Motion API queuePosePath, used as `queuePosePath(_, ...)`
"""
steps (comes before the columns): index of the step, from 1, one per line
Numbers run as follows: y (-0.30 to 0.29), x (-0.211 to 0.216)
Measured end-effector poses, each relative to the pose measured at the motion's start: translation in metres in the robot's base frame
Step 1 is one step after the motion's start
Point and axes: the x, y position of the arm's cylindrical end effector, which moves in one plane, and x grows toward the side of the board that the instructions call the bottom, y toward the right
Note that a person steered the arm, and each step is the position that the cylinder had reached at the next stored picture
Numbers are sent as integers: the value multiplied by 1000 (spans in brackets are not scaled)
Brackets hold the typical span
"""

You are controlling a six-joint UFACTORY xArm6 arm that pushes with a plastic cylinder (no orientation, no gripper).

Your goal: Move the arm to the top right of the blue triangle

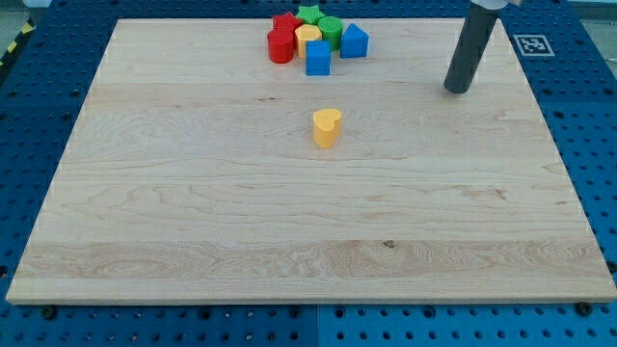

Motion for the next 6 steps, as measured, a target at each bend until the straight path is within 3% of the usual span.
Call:
queuePosePath(4, -61, -149)
queuePosePath(6, -110, -148)
